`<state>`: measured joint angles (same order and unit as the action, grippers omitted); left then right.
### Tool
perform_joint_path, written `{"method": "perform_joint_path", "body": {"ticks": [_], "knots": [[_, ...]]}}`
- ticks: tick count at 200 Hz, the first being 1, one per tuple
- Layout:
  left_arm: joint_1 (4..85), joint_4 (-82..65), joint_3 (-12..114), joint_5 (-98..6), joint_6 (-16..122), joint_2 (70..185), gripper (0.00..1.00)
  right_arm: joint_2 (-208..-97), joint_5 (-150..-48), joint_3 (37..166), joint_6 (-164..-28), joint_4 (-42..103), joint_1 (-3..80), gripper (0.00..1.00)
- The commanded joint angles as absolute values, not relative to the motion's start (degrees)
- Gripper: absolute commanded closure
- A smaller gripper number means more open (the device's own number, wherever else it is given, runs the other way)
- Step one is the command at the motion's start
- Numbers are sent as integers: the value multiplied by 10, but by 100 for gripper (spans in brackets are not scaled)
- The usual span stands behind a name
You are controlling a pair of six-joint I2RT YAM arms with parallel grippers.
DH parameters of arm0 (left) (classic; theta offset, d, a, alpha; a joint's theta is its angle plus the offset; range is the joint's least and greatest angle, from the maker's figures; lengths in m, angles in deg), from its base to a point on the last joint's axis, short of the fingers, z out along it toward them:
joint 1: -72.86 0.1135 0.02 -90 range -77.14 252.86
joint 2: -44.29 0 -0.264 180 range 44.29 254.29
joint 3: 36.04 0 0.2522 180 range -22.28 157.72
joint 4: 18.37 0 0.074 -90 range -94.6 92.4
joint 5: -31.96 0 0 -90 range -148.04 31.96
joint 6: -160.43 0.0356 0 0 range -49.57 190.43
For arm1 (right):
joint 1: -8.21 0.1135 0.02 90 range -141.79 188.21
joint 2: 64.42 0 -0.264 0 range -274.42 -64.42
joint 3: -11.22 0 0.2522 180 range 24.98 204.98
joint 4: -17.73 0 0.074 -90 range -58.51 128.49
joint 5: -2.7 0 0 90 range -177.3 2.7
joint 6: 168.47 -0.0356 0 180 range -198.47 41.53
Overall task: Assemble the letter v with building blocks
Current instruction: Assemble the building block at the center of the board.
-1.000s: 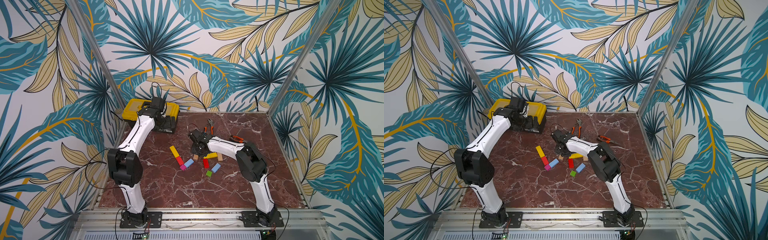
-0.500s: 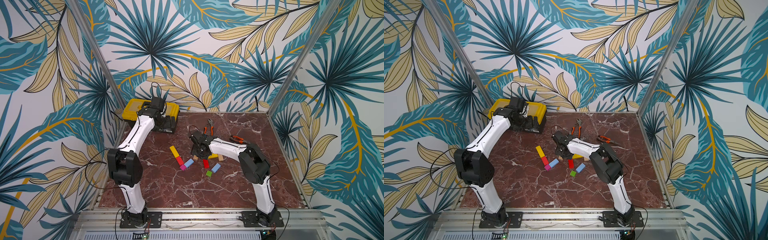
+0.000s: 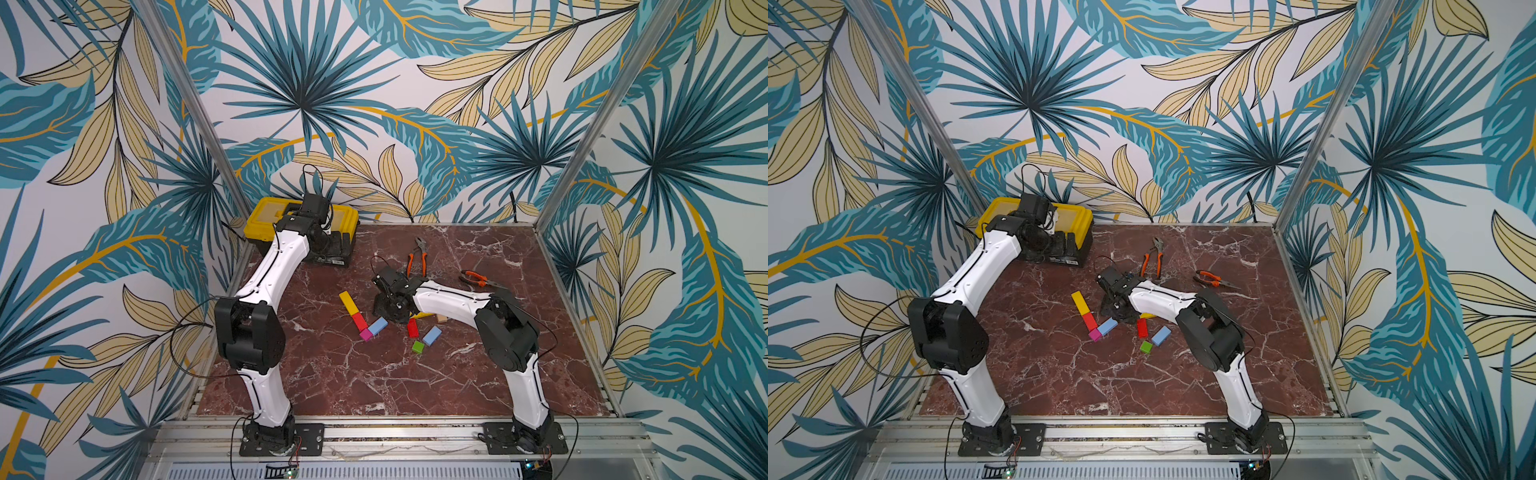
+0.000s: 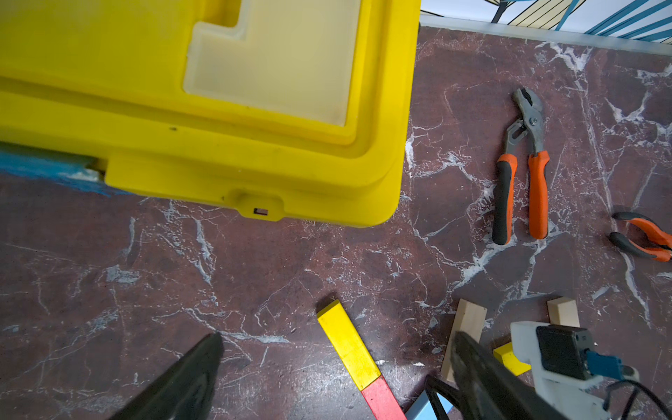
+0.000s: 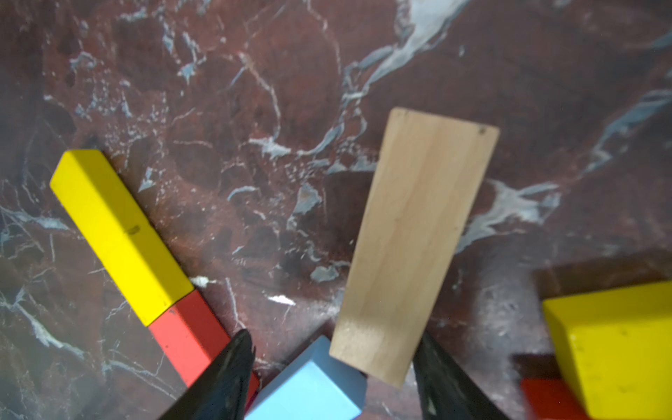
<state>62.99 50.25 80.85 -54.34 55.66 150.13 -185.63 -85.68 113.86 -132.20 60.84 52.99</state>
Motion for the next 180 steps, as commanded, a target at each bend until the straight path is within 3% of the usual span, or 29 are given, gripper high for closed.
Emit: {"method": "perform_joint_path", "body": {"ticks": [1, 85, 125, 180], "knots": [[635, 498, 807, -543, 563, 1486, 1, -1870, -862, 1144, -1319, 609, 534, 29], [635, 498, 809, -543, 564, 1485, 1, -1834, -832, 1137, -1293, 633, 537, 28], [636, 498, 807, -549, 562, 1482, 1, -1802, -793, 1172, -1206, 670, 529, 21], [637, 489, 802, -549, 557, 1471, 0, -1837, -916, 1237, -1088, 681, 459, 15]]}}
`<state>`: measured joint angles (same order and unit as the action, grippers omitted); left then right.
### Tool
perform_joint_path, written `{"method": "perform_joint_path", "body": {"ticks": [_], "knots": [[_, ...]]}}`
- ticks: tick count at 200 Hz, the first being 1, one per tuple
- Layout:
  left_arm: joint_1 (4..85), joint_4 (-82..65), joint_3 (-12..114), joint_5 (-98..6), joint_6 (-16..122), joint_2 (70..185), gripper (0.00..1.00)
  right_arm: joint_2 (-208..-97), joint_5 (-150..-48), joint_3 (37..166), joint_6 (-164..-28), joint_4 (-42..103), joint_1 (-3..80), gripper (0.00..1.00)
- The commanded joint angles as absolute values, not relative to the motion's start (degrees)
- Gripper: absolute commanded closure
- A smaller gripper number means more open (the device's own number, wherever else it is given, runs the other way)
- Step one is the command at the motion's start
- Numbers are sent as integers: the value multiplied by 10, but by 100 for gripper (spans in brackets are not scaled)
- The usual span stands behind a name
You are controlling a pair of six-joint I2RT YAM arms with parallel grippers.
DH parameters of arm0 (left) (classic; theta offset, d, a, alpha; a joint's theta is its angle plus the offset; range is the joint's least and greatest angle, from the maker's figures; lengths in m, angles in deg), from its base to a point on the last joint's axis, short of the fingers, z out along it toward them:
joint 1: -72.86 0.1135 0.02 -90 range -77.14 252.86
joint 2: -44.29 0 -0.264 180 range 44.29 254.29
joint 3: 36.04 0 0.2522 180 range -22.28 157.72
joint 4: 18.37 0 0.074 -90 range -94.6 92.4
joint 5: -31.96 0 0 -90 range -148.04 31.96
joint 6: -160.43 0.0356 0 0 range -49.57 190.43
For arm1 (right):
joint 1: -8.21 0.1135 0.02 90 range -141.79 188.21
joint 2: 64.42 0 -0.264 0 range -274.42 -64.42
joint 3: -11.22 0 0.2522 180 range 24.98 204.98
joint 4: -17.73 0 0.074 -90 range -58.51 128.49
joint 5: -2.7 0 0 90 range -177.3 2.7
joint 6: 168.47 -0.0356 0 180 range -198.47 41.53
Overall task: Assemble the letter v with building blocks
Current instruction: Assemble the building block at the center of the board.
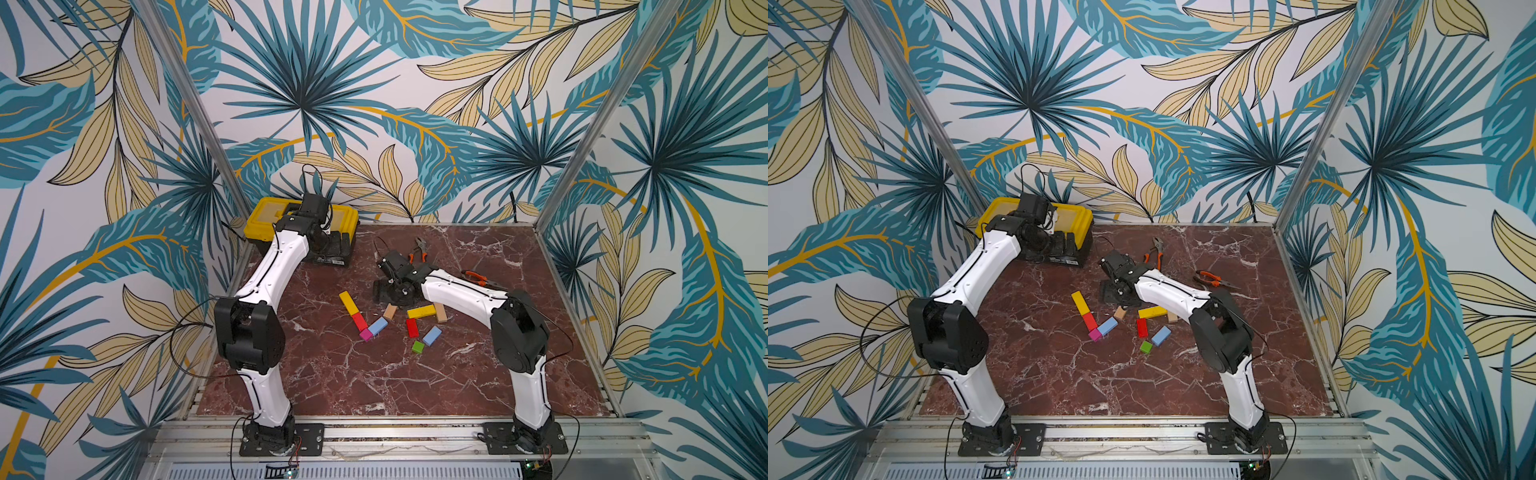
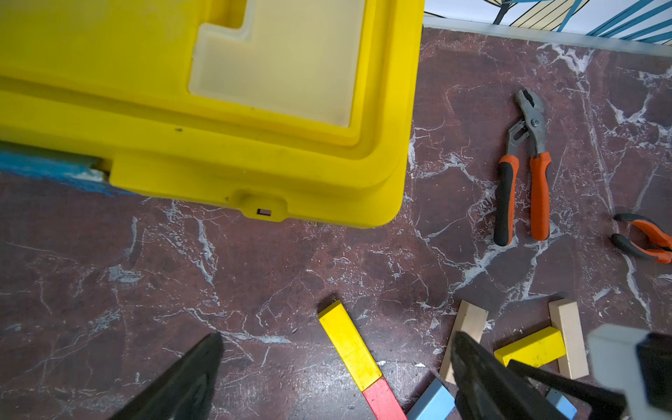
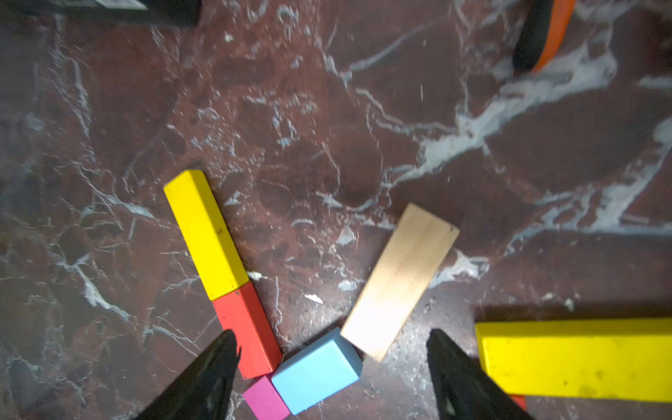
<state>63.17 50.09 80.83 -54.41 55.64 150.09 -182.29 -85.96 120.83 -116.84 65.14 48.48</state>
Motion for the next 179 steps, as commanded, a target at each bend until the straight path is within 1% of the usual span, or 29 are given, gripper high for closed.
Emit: {"method": "perform_joint_path", "body": {"ticks": [1, 56, 81, 140, 179], "knots": [[637, 489, 802, -549, 557, 1471, 1, -1838, -918, 1239, -1085, 681, 458, 15], [636, 487, 799, -548, 554, 1465, 1, -1900, -1000, 1326, -979, 744, 418, 14], [637, 487, 797, -549, 551, 1461, 1, -1928, -1011, 1359, -948, 772, 414, 14], [636, 487, 789, -557, 555, 1445, 1, -1955, -1046, 1356, -927, 765, 398, 13], [636, 487, 790, -553, 553, 1446, 1, -1956, -1042, 1336, -929, 735, 398, 13]]}}
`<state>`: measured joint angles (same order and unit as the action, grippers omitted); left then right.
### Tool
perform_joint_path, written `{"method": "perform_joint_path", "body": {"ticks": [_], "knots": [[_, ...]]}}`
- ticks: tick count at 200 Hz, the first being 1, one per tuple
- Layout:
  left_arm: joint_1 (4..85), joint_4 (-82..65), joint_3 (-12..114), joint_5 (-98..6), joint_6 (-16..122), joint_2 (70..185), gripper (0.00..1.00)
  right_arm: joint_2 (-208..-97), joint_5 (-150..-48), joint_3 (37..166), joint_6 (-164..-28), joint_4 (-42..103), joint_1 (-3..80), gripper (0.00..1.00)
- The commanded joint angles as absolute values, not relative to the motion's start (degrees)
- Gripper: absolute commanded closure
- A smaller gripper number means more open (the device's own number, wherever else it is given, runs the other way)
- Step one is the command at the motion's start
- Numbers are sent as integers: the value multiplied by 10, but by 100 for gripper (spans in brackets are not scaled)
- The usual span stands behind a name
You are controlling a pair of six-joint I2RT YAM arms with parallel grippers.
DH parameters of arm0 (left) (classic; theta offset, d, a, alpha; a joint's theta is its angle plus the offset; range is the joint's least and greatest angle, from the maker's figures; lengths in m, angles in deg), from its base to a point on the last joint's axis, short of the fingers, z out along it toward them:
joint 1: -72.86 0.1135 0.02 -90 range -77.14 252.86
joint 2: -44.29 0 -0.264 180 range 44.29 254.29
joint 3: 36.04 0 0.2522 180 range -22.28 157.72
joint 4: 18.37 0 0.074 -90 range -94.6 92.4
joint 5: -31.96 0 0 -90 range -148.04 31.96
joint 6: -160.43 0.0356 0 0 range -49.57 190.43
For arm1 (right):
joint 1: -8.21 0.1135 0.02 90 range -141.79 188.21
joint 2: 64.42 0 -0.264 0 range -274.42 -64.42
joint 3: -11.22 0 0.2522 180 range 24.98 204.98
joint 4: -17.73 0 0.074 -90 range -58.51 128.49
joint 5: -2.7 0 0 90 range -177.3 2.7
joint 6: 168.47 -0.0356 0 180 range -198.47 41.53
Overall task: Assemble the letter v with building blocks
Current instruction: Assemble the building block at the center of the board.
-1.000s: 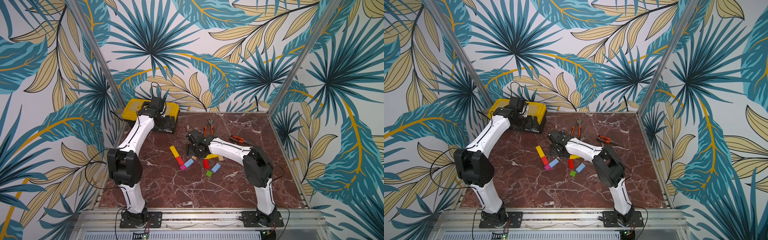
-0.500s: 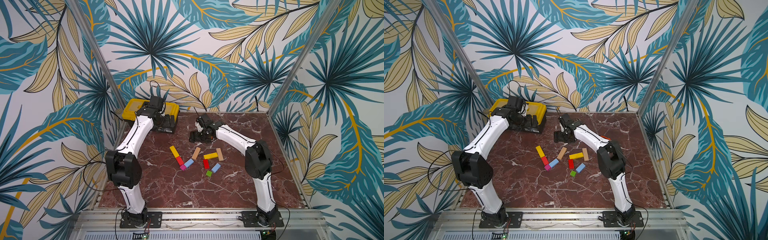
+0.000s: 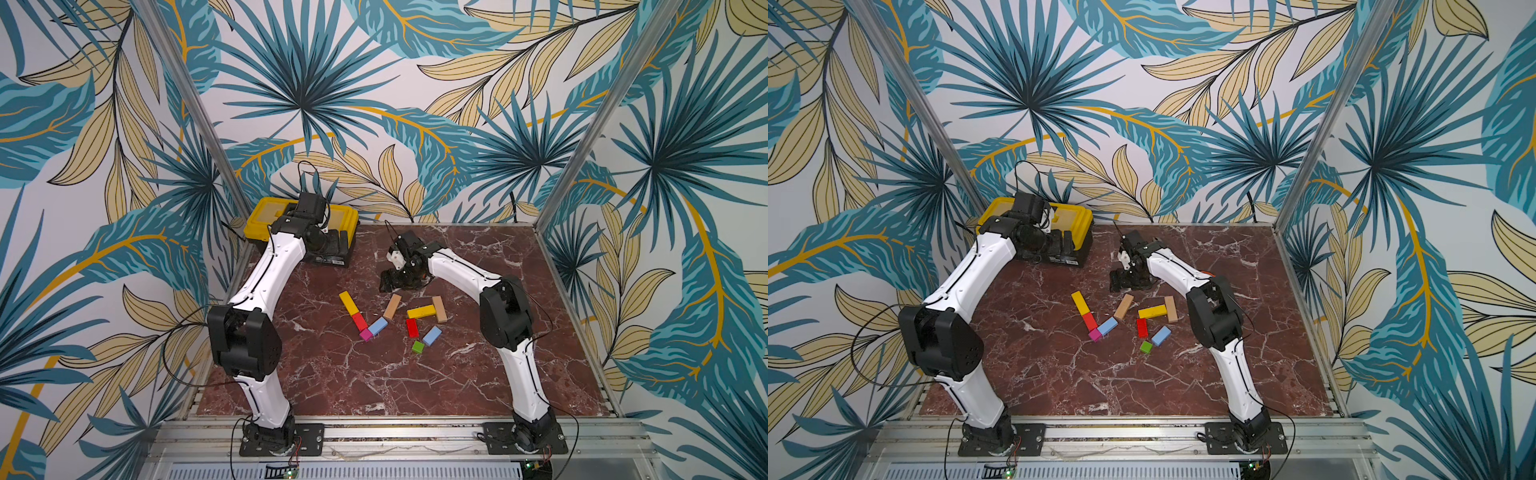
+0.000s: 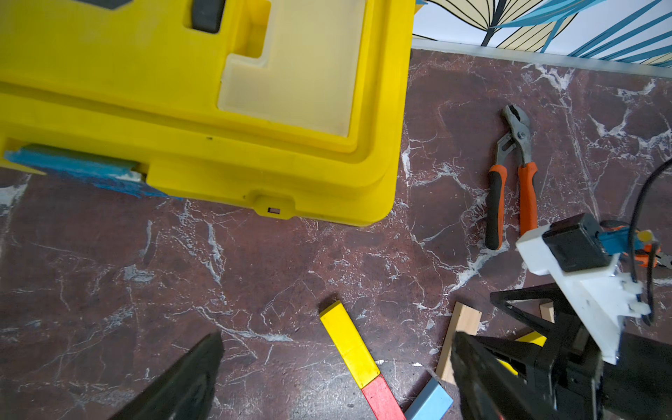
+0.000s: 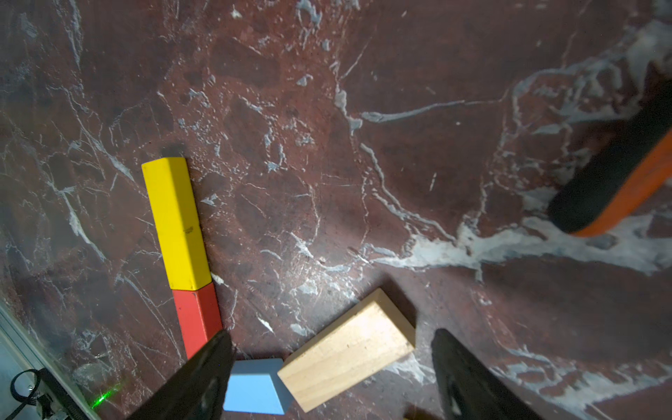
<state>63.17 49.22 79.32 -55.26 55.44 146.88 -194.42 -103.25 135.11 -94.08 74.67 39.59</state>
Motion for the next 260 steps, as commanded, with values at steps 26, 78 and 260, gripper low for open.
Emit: {"method": "perform_joint_path", "body": {"ticks": [26, 78, 260], "knots": [[637, 487, 789, -556, 556, 1444, 1, -1962, -1045, 1336, -928, 725, 398, 13], [636, 487, 786, -557, 556, 1443, 1, -1982, -1057, 1337, -932, 713, 397, 13], [636, 487, 787, -556, 558, 1439, 1, -1954, -1066, 1295, -936, 710, 397, 13]]}}
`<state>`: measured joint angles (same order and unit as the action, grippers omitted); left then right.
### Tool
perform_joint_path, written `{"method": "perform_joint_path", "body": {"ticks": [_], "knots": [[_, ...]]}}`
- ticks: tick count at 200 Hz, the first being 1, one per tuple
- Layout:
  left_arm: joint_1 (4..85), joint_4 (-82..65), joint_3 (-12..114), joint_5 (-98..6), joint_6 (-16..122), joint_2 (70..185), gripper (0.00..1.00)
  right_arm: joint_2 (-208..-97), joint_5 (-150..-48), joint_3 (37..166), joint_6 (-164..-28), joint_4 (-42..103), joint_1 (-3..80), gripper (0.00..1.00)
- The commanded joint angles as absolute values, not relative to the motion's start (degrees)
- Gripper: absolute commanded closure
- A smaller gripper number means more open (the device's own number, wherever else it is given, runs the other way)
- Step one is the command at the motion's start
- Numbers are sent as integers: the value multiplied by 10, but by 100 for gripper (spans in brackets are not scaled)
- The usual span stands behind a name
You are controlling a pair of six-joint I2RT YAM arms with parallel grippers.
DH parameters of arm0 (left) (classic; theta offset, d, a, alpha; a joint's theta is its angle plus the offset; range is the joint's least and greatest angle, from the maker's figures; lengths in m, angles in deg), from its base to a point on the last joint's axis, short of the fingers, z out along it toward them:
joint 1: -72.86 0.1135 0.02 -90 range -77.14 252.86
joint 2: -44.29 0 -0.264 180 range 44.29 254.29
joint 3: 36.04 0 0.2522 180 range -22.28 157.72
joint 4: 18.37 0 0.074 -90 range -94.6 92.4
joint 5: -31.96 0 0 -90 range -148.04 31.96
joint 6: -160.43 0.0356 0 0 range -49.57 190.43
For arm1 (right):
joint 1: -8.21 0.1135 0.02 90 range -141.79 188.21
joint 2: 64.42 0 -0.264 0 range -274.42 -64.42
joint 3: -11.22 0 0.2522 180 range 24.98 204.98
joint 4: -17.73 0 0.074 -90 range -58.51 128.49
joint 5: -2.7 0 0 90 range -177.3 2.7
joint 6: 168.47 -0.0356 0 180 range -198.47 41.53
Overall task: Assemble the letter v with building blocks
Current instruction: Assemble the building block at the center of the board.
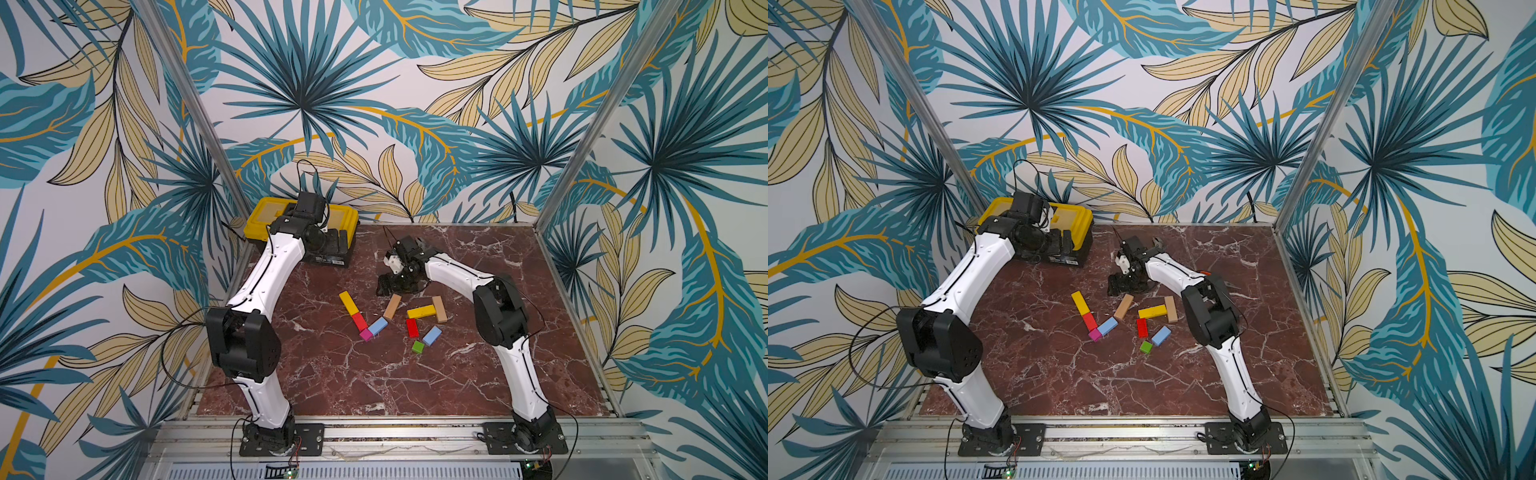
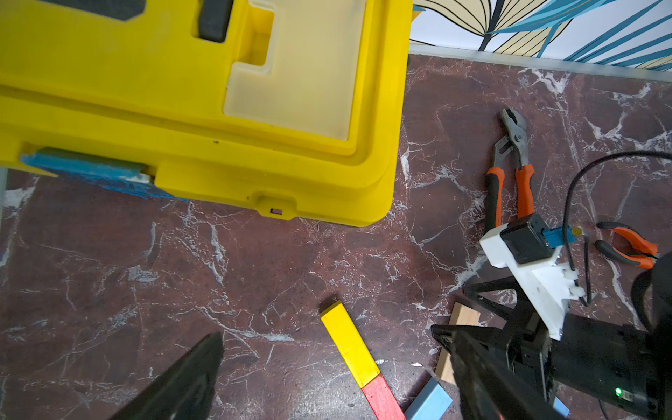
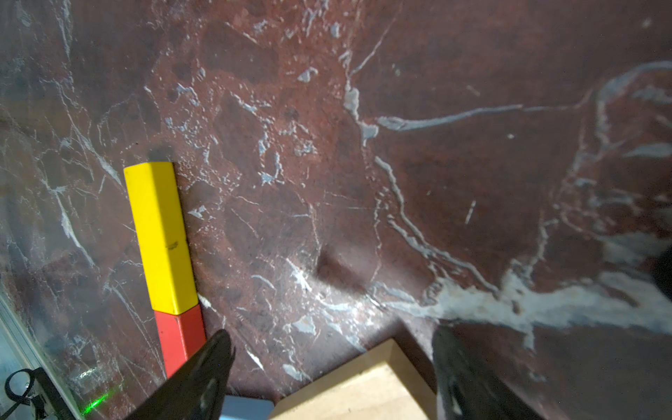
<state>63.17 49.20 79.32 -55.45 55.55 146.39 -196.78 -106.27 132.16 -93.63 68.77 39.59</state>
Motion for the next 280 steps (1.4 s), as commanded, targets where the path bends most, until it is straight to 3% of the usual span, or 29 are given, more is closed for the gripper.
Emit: {"method": "perform_joint_path", "body": {"ticks": [1, 280], "knots": [[637, 487, 787, -556, 558, 1439, 1, -1953, -1066, 1295, -937, 710, 397, 13], [636, 487, 785, -551, 561, 1438, 1, -1951, -1084, 1311, -928, 721, 401, 12]]}}
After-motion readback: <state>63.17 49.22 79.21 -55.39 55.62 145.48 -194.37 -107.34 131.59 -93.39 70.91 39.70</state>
